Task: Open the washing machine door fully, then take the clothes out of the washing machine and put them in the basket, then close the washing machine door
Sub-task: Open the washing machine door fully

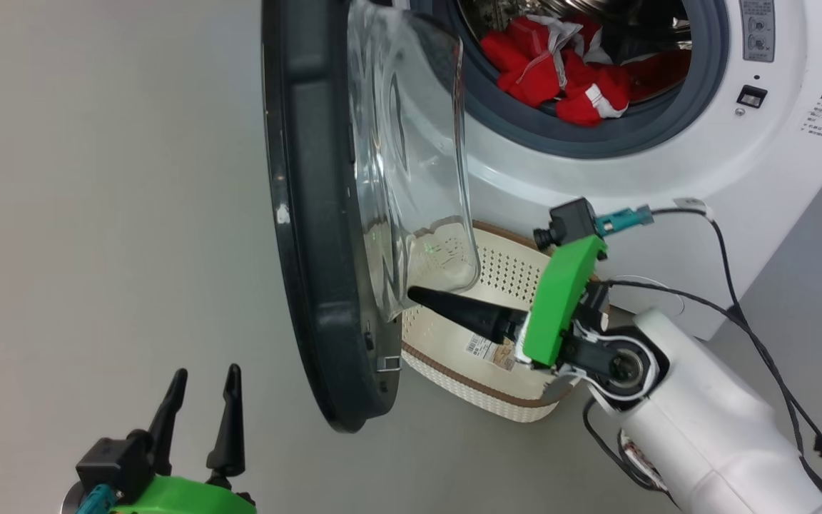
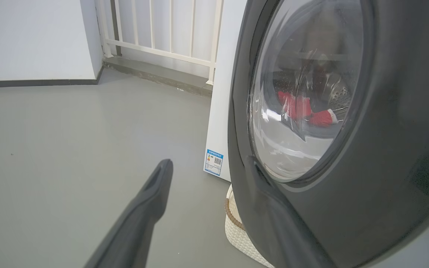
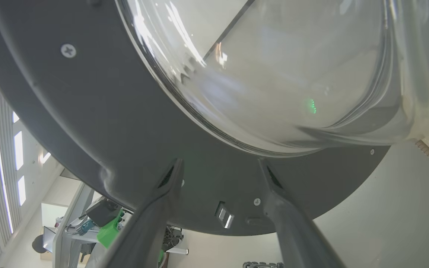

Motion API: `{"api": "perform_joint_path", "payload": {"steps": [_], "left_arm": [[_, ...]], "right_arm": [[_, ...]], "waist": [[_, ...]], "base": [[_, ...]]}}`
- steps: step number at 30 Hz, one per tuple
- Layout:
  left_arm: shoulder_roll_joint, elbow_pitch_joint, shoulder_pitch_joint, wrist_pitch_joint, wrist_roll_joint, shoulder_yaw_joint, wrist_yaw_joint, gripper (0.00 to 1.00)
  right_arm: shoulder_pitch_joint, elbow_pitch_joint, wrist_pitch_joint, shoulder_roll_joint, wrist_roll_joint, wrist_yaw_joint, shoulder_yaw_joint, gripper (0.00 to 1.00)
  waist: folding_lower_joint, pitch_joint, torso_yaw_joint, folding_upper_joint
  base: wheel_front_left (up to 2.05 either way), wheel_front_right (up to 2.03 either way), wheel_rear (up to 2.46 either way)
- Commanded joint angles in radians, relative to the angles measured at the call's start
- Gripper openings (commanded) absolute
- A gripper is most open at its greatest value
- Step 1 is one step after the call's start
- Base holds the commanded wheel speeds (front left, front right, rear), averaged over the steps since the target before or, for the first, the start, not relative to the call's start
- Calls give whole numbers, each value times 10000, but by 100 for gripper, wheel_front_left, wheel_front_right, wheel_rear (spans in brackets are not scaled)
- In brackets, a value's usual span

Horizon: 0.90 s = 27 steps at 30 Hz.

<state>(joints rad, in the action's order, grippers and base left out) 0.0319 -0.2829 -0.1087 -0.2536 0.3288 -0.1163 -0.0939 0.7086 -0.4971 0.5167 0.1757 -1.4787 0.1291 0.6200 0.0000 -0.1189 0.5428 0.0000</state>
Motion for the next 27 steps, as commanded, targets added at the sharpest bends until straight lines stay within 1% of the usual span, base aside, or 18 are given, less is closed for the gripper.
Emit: {"api": "perform_joint_path", "payload": {"steps": [1,6,9,11,17,21,27], "left_arm": [[183,143,-349,-82,-73,313,-73,100],[183,19,-328,-82,-149,374,-117,100],[183,7,-301,-82,-159,410,-128,100],[183,5,-266,-82,-163,444,-137,100],[183,29,-135,-82,-187,567,-167,100],[183,48,-52,-82,-210,688,-186,100],[183,25,39,-82,-279,834,-216,100]], "right_arm": [[-245,291,-265,-19,151,16,135,100],[-833,320,-963,489,352,16,327,100],[-1079,344,-1252,658,306,16,321,100],[-1292,385,-1519,914,412,16,411,100],[-2063,522,-2407,1441,125,16,233,100],[-2494,553,-2979,1769,179,16,239,100],[-2867,447,-3868,2136,742,16,643,100]], "waist": [[0,52,-23,0],[0,164,-122,0],[0,192,-172,0],[0,216,-222,0],[0,286,-387,0],[0,302,-520,0],[0,362,-713,0]], "base": [[0,0,0],[0,0,0],[0,0,0],[0,0,0],[0,0,0],[0,0,0],[0,0,0]]}}
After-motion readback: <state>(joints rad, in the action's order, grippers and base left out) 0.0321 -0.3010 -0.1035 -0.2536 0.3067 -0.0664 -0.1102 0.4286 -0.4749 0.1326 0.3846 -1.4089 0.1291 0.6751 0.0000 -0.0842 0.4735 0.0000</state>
